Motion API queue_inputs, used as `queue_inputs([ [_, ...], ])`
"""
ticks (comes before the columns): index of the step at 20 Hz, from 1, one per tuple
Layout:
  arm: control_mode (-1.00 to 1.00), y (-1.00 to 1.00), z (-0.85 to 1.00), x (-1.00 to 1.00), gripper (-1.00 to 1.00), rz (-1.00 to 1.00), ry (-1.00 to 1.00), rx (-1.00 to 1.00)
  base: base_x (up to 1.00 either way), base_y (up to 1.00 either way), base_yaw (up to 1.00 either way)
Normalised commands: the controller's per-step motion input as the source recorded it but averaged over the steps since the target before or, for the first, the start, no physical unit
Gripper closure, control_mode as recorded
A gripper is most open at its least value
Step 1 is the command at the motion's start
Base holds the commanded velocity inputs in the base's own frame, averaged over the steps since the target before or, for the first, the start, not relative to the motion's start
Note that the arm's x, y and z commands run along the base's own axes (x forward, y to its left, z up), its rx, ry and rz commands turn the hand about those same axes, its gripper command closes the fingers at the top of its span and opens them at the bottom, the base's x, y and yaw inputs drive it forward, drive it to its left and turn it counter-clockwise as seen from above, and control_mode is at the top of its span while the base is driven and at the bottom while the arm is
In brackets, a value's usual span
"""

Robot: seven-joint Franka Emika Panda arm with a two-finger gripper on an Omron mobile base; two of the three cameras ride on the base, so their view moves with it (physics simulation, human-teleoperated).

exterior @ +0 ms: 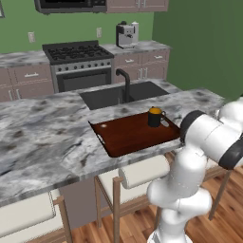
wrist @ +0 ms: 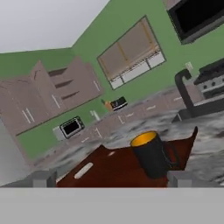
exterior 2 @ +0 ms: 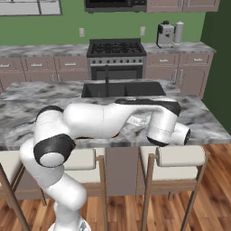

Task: There is a tray on the dining counter. Grab the cup, mug, and pitcher and place them on the tray. The pitcher may be placed next to the tray if it cannot fit the tray.

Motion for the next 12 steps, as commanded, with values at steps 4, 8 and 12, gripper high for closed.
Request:
queue_inputs([
  [4,-1.00,0.02,0.70,-0.64,-1.00,-0.46,0.36,0.00,0.00,0.00,0.00],
  [8,-1.00,0.30,0.47,-0.60,-1.00,-0.49,0.33,0.00,0.00,0.00,0.00],
  [12,-1.00,0.71,0.24,-0.65,-1.00,-0.54,0.18,-0.08,0.00,0.00,0.00],
])
